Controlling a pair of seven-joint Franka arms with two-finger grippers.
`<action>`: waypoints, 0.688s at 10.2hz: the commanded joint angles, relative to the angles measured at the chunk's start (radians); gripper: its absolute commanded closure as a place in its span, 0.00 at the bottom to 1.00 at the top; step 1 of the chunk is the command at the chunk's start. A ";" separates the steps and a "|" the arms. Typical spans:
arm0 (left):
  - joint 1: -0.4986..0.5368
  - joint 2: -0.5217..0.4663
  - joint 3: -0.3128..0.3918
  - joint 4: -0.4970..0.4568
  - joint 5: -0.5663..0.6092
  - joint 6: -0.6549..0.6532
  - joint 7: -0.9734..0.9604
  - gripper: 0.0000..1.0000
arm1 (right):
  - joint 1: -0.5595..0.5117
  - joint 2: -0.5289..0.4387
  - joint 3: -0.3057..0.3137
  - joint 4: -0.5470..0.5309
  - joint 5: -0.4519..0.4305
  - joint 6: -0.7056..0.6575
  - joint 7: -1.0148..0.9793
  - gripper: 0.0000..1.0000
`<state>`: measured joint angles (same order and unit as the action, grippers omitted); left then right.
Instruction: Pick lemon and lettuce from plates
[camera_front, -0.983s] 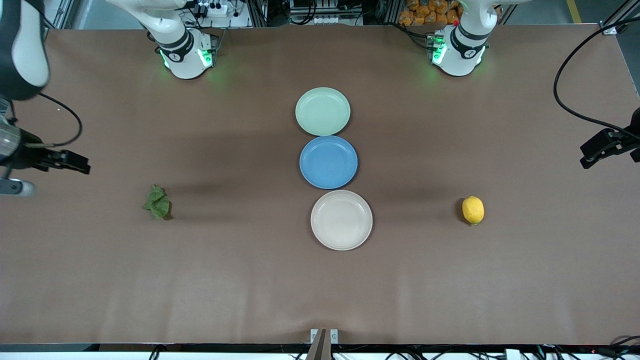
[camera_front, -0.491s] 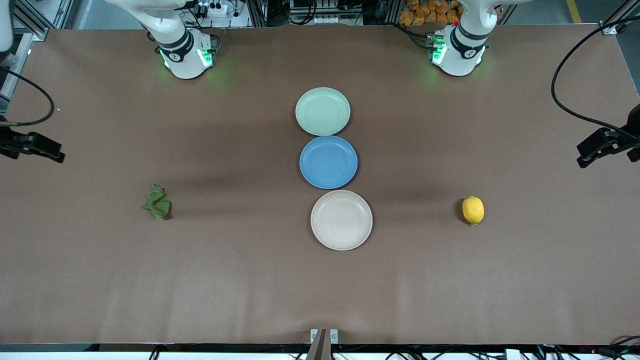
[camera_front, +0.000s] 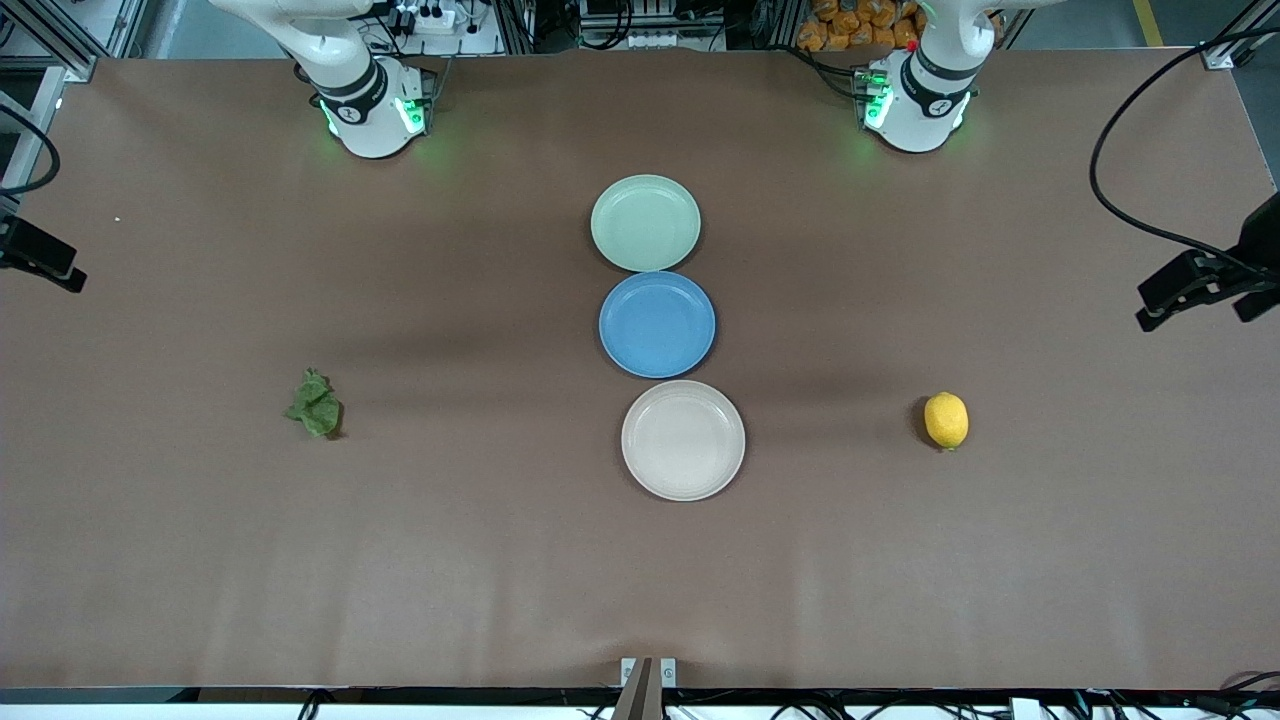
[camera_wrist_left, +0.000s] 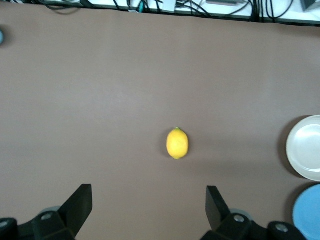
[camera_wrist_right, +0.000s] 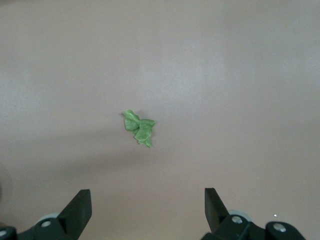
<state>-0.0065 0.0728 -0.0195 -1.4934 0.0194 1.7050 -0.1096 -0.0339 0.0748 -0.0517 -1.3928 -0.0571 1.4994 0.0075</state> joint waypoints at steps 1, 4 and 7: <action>0.003 -0.016 0.001 -0.002 -0.044 -0.021 0.021 0.00 | 0.009 -0.010 -0.010 -0.003 0.006 0.001 -0.012 0.00; -0.003 -0.021 0.000 -0.004 -0.047 -0.024 0.021 0.00 | 0.014 -0.015 -0.007 -0.063 0.006 0.079 -0.007 0.00; -0.001 -0.022 -0.027 -0.004 -0.036 -0.030 0.021 0.00 | 0.017 -0.026 0.009 -0.078 0.005 0.087 -0.003 0.00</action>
<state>-0.0097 0.0668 -0.0423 -1.4934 -0.0018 1.6919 -0.1096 -0.0230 0.0741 -0.0488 -1.4473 -0.0563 1.5770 0.0074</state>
